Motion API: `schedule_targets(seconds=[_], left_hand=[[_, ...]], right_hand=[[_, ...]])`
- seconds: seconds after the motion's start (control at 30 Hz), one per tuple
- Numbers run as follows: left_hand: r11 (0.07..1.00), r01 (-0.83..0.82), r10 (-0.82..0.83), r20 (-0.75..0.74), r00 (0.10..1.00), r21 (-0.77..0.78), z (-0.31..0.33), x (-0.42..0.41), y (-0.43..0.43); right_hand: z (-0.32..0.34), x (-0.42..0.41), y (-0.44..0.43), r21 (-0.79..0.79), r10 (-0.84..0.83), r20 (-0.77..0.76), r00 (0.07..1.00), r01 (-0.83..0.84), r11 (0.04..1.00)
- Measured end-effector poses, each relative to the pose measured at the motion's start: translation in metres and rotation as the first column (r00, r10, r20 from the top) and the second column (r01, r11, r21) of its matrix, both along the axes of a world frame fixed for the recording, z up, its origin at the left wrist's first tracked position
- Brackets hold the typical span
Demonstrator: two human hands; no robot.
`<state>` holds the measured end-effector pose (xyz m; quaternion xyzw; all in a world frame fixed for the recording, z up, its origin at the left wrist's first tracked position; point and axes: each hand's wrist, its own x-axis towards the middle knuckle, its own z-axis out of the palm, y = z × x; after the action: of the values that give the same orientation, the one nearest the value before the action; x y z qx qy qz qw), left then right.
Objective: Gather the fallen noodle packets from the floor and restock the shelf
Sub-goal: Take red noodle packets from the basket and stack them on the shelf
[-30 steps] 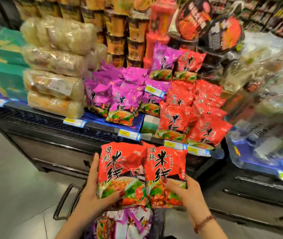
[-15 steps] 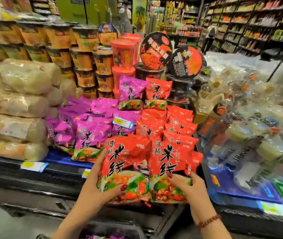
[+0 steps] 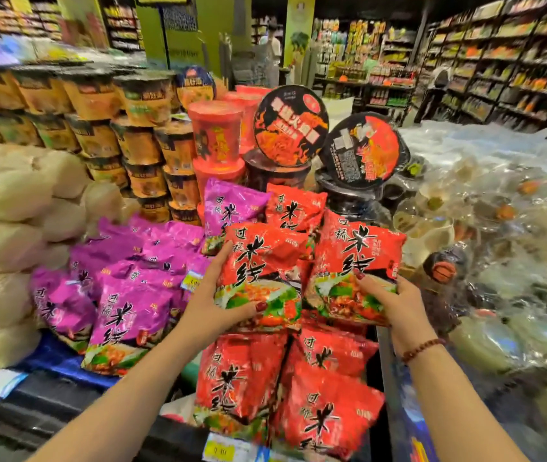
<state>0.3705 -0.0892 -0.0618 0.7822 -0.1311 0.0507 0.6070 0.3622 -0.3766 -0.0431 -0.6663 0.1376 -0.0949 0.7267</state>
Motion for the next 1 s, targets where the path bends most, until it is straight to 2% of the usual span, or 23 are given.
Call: schedule_targets(seconds=[0.23, 0.4, 0.47, 0.6, 0.77, 0.93, 1.0], left_hand=[[0.996, -0.032, 0.033, -0.006, 0.999, 0.087, -0.011, 0.045, -0.028], [0.993, -0.050, 0.052, -0.013, 0.999, 0.105, -0.014, 0.054, -0.033], [0.990, -0.053, 0.054, -0.008, 0.998, 0.128, -0.015, 0.057, -0.033], [0.990, -0.067, 0.070, -0.024, 0.997, 0.121, -0.018, 0.060, -0.036], [0.991, -0.074, 0.080, -0.051, 0.995, 0.113, -0.021, 0.057, -0.034], [0.987, -0.105, 0.112, -0.056, 0.992, 0.121, -0.024, 0.056, -0.030], [0.986, -0.113, 0.119, -0.050, 0.992, 0.119, -0.023, 0.056, -0.032]], right_hand=[[-0.008, 0.080, -0.041, -0.053, -0.008, -0.005, 1.000, 0.008, 0.999], [-0.009, 0.121, -0.056, -0.031, -0.029, 0.010, 1.000, 0.029, 0.999], [-0.012, 0.134, -0.055, -0.083, -0.020, 0.031, 0.999, 0.023, 0.996], [-0.018, 0.152, -0.044, -0.147, 0.020, -0.028, 0.999, -0.024, 0.989], [-0.027, 0.166, -0.041, -0.176, -0.007, -0.096, 0.995, -0.010, 0.984], [-0.032, 0.165, -0.029, -0.226, -0.073, 0.052, 0.996, 0.083, 0.971], [-0.038, 0.165, -0.026, -0.290, -0.075, 0.043, 0.996, 0.084, 0.953]])
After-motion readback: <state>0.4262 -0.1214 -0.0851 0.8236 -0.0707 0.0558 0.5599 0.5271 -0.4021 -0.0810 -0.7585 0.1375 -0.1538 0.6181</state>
